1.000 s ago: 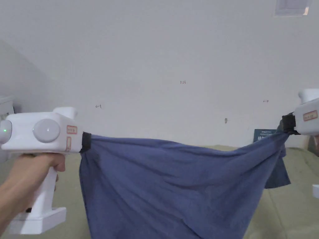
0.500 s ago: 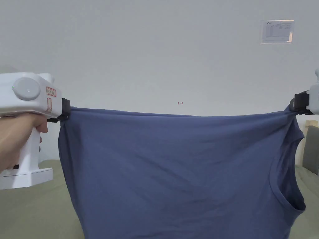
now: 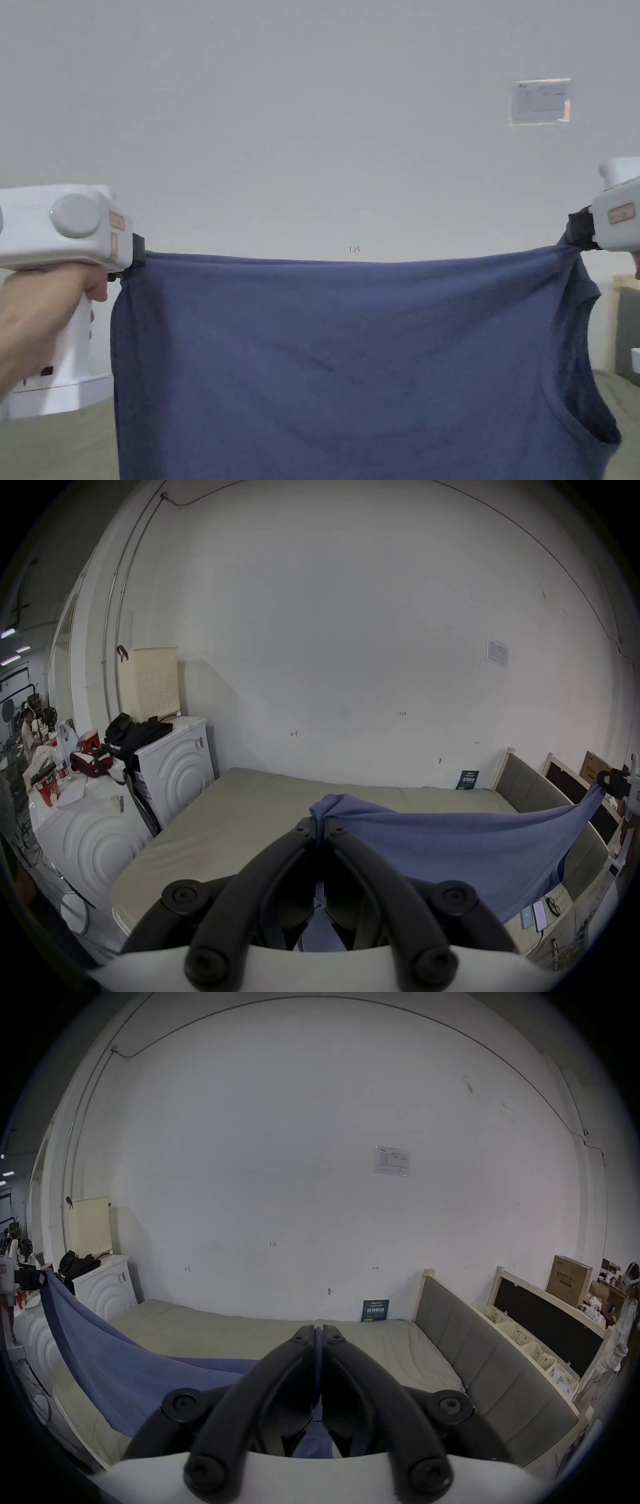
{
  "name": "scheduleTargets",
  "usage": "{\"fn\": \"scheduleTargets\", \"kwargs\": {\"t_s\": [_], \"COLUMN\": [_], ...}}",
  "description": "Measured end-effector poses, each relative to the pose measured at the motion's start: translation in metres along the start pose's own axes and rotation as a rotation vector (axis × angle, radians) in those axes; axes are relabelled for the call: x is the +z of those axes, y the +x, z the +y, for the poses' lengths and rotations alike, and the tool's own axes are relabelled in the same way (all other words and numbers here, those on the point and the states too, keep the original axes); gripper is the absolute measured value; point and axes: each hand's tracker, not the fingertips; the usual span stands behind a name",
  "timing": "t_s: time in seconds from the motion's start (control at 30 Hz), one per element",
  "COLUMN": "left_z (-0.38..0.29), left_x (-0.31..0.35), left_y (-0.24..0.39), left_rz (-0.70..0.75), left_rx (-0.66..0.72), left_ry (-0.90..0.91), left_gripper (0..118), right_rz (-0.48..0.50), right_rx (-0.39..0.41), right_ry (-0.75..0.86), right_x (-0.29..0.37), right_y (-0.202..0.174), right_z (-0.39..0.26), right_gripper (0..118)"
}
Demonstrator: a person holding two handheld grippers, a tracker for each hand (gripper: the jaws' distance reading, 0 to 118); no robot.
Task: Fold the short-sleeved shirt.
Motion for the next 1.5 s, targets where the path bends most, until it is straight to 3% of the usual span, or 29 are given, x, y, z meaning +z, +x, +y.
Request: {"fn": "scheduleTargets", "kwargs": {"t_s": [0.43,1.0,1.17,1.33,1.5], "left_z": [0.064,0.062,0.022,-0.072,-0.178], "left_x": [-0.114,-0.284,-0.32,-0.329,-0.298], "left_y": [0.025,0.057,0.065,0.061,0.043], "left_rz": [0.072,0.144,0.148,0.102,0.034], "left_rx": [-0.015,-0.069,-0.086,-0.12,-0.126], "left_ry": [0.041,0.02,-0.025,-0.055,-0.191], "left_gripper": [0,0,0,0,0], "right_rz": [-0.06,-0.106,-0.116,-0.074,-0.009], "right_rx": [0.082,0.056,0.049,0.089,0.015], "right_ry": [0.029,-0.001,-0.029,-0.184,-0.286], "right_x": [-0.122,-0.274,-0.301,-0.305,-0.262], "right_y": [-0.016,-0.03,-0.033,-0.028,-0.022], "right_z": [0.047,0.045,0.007,-0.083,-0.19], "right_gripper": [4,4,4,4,4]}}
